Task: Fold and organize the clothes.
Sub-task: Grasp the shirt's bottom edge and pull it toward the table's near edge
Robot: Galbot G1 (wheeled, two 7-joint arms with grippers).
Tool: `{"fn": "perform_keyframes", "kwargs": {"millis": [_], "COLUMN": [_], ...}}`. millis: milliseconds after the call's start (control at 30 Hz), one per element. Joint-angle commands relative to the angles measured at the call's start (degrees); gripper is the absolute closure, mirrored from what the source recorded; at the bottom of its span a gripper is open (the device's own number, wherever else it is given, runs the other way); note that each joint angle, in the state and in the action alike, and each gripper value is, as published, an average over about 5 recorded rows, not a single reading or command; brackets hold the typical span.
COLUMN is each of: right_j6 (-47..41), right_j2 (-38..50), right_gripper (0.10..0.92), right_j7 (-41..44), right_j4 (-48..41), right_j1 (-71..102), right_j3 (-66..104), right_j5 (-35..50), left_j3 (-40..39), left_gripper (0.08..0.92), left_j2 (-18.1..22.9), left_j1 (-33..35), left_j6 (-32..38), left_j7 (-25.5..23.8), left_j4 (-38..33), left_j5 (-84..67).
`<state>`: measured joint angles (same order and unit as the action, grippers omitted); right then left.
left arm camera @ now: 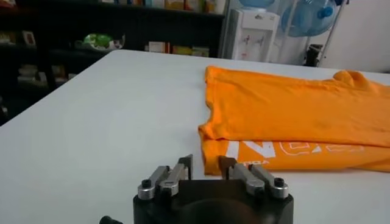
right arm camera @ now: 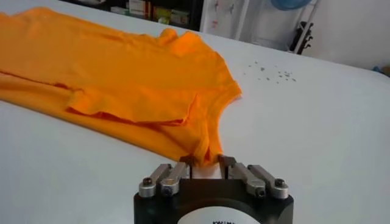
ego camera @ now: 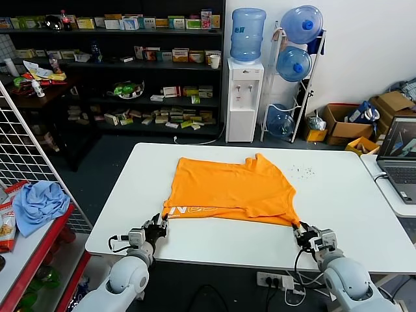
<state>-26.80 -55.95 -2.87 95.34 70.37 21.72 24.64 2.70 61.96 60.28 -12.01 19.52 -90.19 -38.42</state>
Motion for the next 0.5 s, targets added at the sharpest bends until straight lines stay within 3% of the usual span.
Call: {"fn": "perform_keyframes", "kwargs": {"millis": [33, 167, 300, 500], "right_j6": [-0.2, -0.6, -1.5, -3.2], "right_j2": [0.4, 1.6, 3.1, 4.3], "right_gripper": [0.813, 0.894, 0.899, 0.899], "right_j7": [-0.1, -0.3, -1.2, -2.9], "right_j4": [0.1, 1.8, 5.6, 12.1], "right_j1": [0.4, 1.7, 5.2, 11.6], "right_j3": [0.0, 0.0, 0.5, 1.5], "right_j5": [-0.1, 0.0, 0.8, 1.4], "left_j3": [0.0, 0.3, 0.6, 1.0], "left_gripper": [0.712, 0.824, 0.899, 0.900], "left_j2": [-0.7, -1.9, -4.3, -7.4], "left_j1": [0.7, 2.6, 5.8, 12.3], "left_j6": [-0.2, -0.5, -1.3, -1.7], "left_j7": [0.1, 0.5, 1.4, 1.9], "left_j4": [-0.4, -3.3, -9.0, -15.0], "left_j5": [-0.8, -1.5, -2.4, -1.9]}}
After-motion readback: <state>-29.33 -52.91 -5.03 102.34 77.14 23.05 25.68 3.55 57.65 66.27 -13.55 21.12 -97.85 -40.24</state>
